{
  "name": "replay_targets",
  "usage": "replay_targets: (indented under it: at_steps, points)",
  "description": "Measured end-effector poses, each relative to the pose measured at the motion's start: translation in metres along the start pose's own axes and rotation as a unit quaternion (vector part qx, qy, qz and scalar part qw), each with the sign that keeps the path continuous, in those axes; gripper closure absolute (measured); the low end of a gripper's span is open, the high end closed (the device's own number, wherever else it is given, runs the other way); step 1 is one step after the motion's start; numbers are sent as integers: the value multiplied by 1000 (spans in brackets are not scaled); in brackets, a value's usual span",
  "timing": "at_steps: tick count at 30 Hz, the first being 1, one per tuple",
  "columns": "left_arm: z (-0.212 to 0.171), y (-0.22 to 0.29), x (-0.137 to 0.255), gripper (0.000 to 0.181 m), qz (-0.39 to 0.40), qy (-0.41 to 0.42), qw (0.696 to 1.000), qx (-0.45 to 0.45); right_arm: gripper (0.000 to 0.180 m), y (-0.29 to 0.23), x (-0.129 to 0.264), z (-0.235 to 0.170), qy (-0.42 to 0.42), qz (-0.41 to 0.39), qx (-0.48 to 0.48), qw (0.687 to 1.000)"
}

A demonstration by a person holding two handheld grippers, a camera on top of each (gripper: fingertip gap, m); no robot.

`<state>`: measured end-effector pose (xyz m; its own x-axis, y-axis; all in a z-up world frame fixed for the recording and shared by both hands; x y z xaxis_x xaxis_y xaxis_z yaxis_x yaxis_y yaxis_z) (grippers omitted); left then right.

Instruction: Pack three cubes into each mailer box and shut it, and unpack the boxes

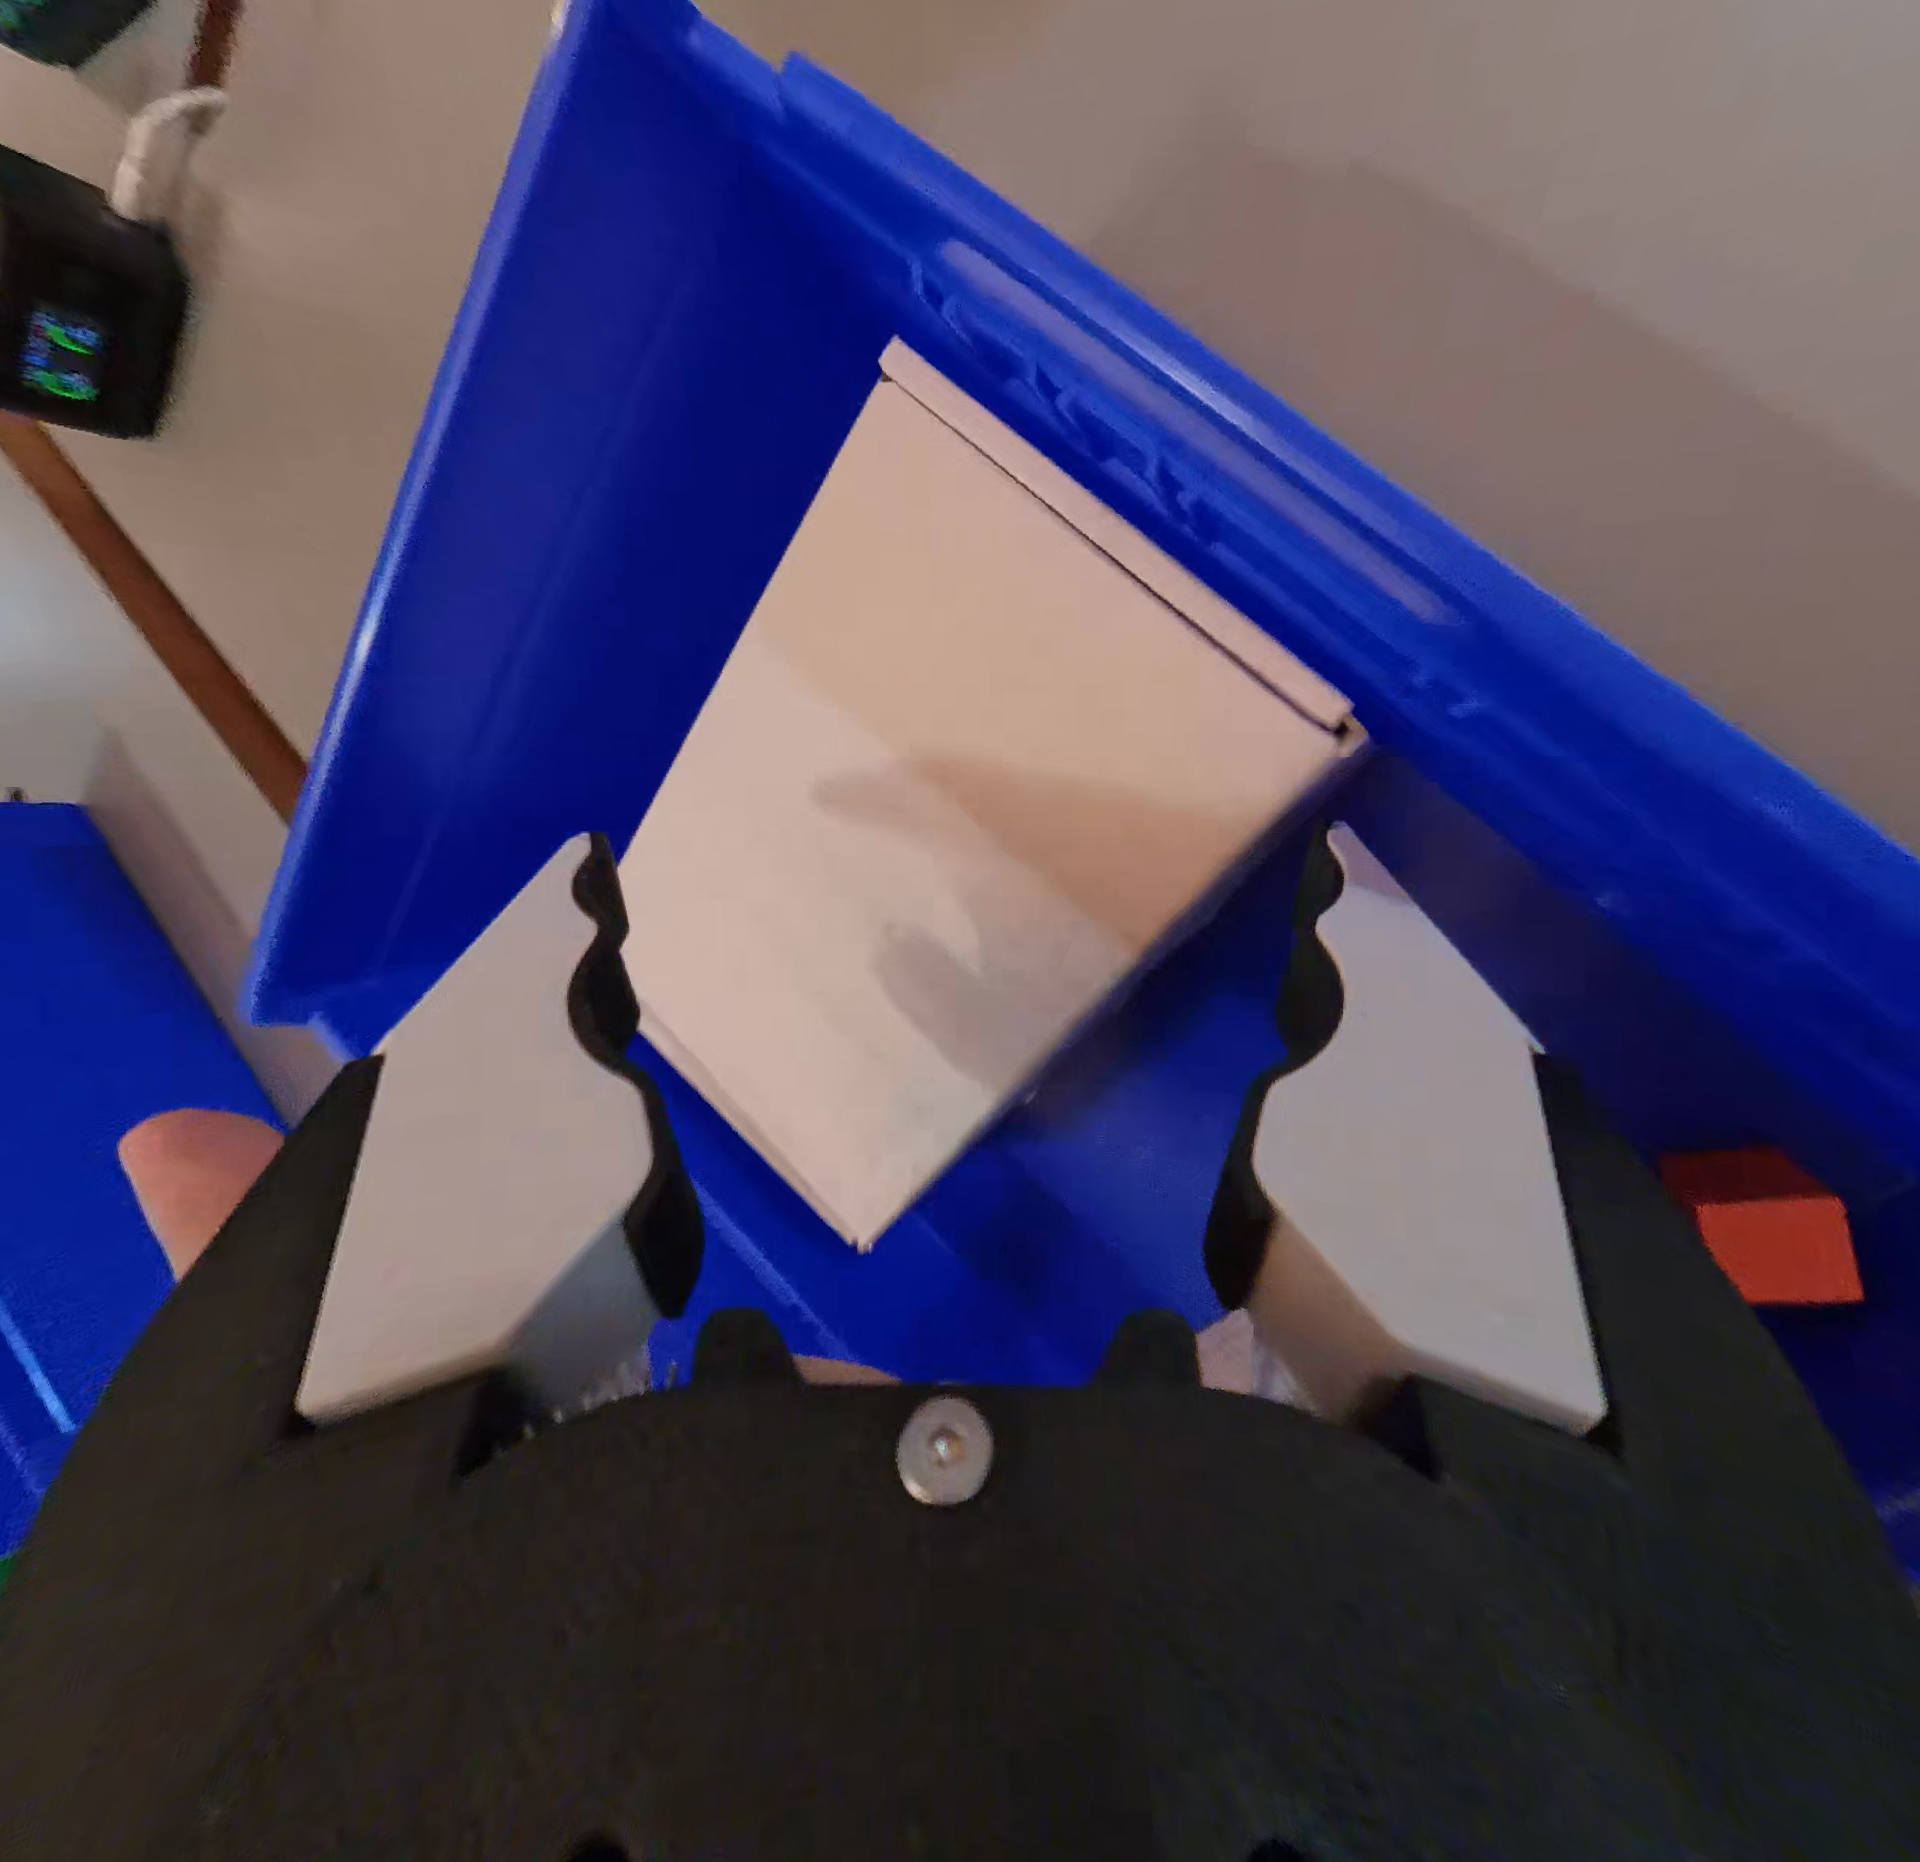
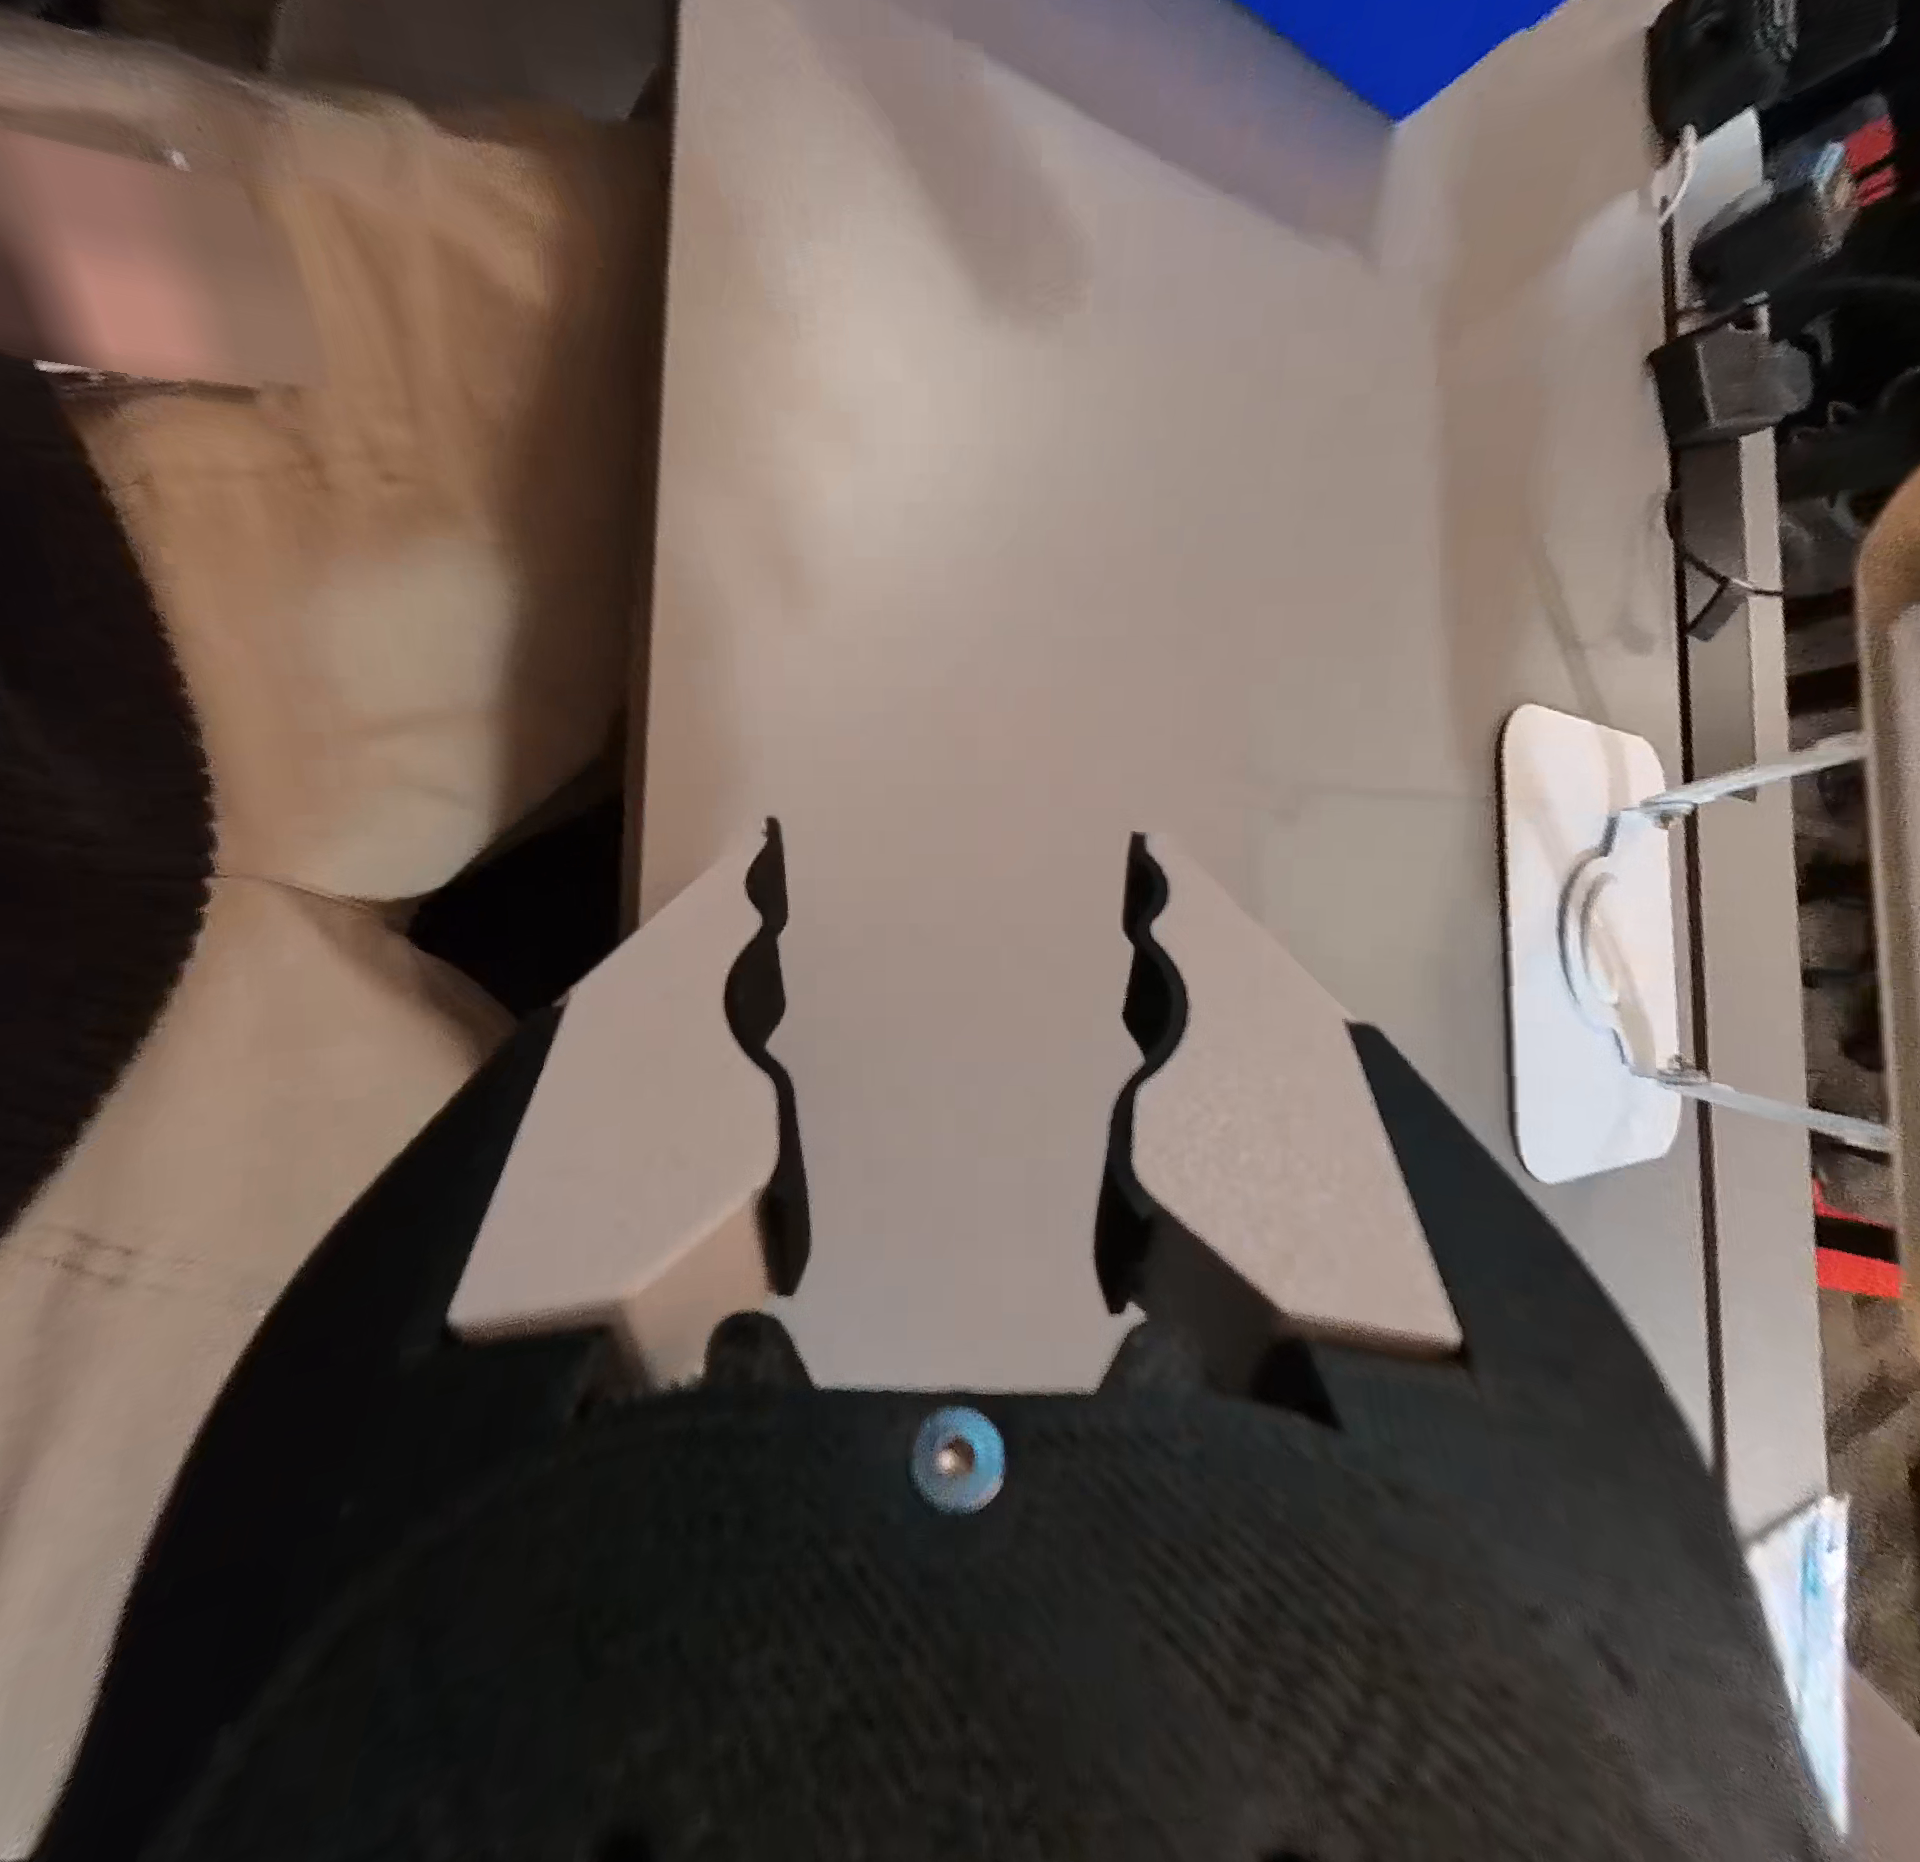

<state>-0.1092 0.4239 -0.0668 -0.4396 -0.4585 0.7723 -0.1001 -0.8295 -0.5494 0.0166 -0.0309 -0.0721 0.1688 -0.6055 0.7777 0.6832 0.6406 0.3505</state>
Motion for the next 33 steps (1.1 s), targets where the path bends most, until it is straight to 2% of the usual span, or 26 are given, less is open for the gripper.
replay_targets:
  at_steps: [2,3,4,6,8,9,12,14,15,18,21,23,30,33]
  points:
    - [-2,1,-15,48,-29,-41,999,2,116,-5,1,3,9,6,3,1000]
    - [-5,6,-19,54,-61,-70,996,7,116,-6,3,4,13,4,6,1000]
    - [-8,9,-20,45,-82,-87,993,20,117,-6,5,5,14,0,8,1000]
    - [-7,8,-6,62,-118,-97,988,25,119,-6,10,4,18,-6,9,1000]
    - [-1,5,12,77,-193,-86,976,55,121,-6,13,3,28,-6,5,1000]
    - [0,-1,15,76,-180,-77,979,56,122,-6,14,2,33,-7,4,999]
    - [-7,-11,12,56,-114,-82,990,6,123,-4,12,-4,31,-6,1,999]
    - [-10,-18,0,57,-40,-78,995,-50,123,-3,9,-8,26,-4,-3,1000]
    - [-10,-19,-6,46,-23,-75,994,-74,123,-2,7,-10,24,-3,-5,1000]
    - [-10,-15,-22,37,-50,-116,989,-83,120,0,6,-7,21,-14,2,1000]
    - [-12,-9,-33,39,-64,-168,977,-113,120,-1,8,0,26,-18,17,999]
    - [-14,-7,-40,32,-66,-197,969,-134,121,-2,9,3,33,-18,22,999]
    - [-20,-6,-54,26,-76,-210,968,-116,121,-2,10,3,30,-21,32,999]
    - [-23,-6,-50,34,-69,-211,968,-120,121,-3,10,3,26,-26,42,998]
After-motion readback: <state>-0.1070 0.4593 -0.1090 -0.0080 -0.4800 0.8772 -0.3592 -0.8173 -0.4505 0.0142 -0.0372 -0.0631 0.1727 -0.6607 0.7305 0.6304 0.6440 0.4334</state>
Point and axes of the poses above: each gripper's, where its closed fingertips meet, x back along the fingers, z out of its top, y = z × x across the jaws, the point moved 8 cm from there along x, back along the fingers, and after that the axes turned 11 degrees about z, right-handed, at the moved point
